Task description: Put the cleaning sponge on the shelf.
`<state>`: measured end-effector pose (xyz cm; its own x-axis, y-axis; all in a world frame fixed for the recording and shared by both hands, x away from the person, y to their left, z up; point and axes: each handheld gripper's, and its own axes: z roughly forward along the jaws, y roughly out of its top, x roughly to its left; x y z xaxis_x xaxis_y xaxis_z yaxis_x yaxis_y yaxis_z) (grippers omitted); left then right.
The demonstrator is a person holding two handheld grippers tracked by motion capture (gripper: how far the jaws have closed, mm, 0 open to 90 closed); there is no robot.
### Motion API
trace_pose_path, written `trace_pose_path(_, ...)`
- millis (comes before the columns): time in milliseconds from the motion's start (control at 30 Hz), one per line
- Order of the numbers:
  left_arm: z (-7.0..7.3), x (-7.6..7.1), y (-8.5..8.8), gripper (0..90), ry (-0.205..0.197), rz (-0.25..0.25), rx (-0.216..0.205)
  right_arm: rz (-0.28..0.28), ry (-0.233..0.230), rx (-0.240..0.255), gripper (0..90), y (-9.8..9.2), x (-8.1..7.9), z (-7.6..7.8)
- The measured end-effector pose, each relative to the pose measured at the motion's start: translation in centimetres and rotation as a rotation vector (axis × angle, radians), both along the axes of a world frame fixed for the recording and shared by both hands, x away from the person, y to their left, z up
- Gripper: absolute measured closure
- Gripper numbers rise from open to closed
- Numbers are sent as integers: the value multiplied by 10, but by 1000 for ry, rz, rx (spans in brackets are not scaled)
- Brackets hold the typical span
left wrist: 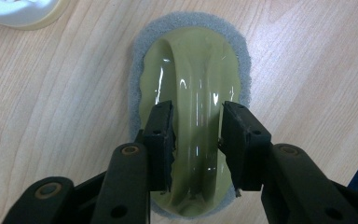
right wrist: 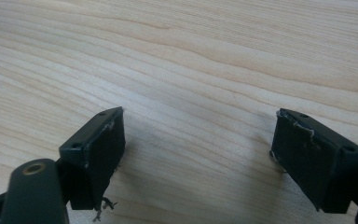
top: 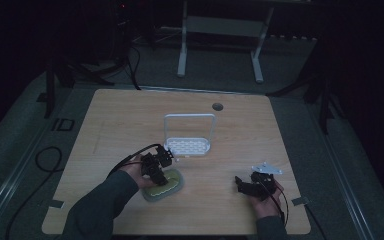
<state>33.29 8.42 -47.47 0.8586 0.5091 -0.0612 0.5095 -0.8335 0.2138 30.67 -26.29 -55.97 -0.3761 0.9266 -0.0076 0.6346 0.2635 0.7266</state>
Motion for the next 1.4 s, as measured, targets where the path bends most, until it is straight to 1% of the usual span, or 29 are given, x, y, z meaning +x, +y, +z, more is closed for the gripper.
trace_pose_path(33, 0, 0, 0, 650, 0, 0, 0, 0, 0, 0, 169, 0, 0, 0)
trace_pose_path(67, 1, 1, -1, 654, 6, -5, 13, -1, 1, 1, 169, 0, 0, 0)
trace_pose_path(200, 1, 2, -4, 665, 12, -11, 32, -1, 0, 1, 169, 0, 0, 0)
trace_pose_path(333, 2, 2, -5, 677, 17, -17, 42, -1, 0, 1, 169, 0, 0, 0)
trace_pose_path(633, -1, 3, -7, 690, 39, -29, 66, -1, 0, 1, 169, 0, 0, 0)
trace_pose_path(767, -1, 3, -7, 707, 44, -34, 69, 0, 0, 0, 169, 0, 0, 0)
trace_pose_path(900, 0, 3, -9, 712, 50, -34, 87, -1, 1, 1, 169, 0, 0, 0)
trace_pose_path(1067, 1, 4, -11, 715, 41, -44, 101, -2, 1, 2, 169, 0, 0, 0)
trace_pose_path(1400, 7, 6, -9, 716, 28, -52, 95, -1, 1, 1, 169, 0, 0, 0)
